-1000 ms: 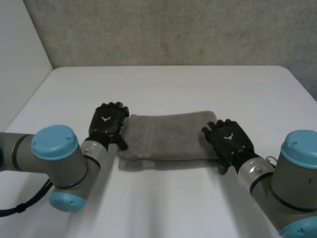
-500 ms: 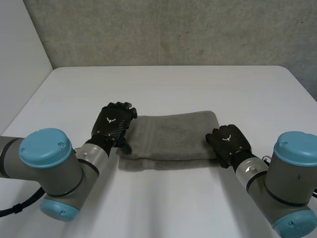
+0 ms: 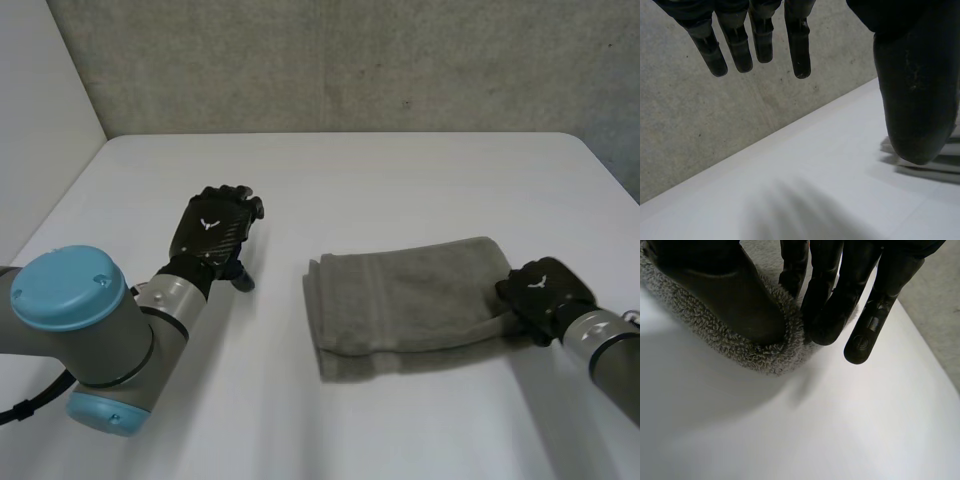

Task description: Fold the towel.

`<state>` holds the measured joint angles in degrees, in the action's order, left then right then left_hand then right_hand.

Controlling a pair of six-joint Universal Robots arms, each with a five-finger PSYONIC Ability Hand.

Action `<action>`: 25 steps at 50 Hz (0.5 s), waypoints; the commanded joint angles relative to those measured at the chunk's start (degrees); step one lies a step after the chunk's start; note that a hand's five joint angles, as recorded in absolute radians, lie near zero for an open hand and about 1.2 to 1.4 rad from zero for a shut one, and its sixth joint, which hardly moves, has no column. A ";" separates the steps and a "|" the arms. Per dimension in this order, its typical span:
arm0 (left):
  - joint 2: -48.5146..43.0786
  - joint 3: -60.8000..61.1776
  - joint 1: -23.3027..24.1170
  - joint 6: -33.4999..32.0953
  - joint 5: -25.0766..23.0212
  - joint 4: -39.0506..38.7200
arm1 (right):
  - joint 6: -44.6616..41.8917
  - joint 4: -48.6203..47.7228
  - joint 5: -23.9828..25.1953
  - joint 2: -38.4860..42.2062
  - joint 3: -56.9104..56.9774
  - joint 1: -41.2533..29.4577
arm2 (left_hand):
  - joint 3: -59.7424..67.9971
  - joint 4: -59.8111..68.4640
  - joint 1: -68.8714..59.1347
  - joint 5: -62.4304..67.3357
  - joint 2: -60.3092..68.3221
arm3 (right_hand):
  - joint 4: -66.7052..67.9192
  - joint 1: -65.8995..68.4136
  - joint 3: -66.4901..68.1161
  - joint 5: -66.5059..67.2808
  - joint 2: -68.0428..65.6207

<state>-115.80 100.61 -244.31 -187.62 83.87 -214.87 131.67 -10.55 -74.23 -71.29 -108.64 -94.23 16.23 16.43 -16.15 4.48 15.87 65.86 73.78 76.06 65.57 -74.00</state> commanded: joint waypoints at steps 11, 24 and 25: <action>0.31 0.64 -0.02 0.06 -0.02 -0.37 | 7.98 -0.43 -0.91 -3.15 7.65 -25.30 | -2.48 -2.69 2.40 -0.73 -2.12 | 14.14 6.22 3.94 4.43 -6.00; 0.84 0.64 0.33 0.15 -0.11 -0.37 | 8.51 -4.91 -10.57 6.87 9.32 -39.28 | -2.99 -3.19 2.90 -1.24 -2.63 | -48.30 -56.22 -58.50 -58.01 56.44; 0.84 0.64 0.33 0.15 -0.11 -0.37 | 8.51 -4.92 -10.58 6.87 9.32 -39.28 | -2.99 -3.19 2.91 -1.24 -2.63 | -48.71 -56.63 -58.91 -58.41 56.85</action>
<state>-115.00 101.32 -244.18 -187.56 83.82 -215.25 139.69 -13.97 -81.88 -66.06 -99.72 -133.47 16.23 16.43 -16.15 4.43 15.87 59.22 68.00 69.54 60.25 -68.41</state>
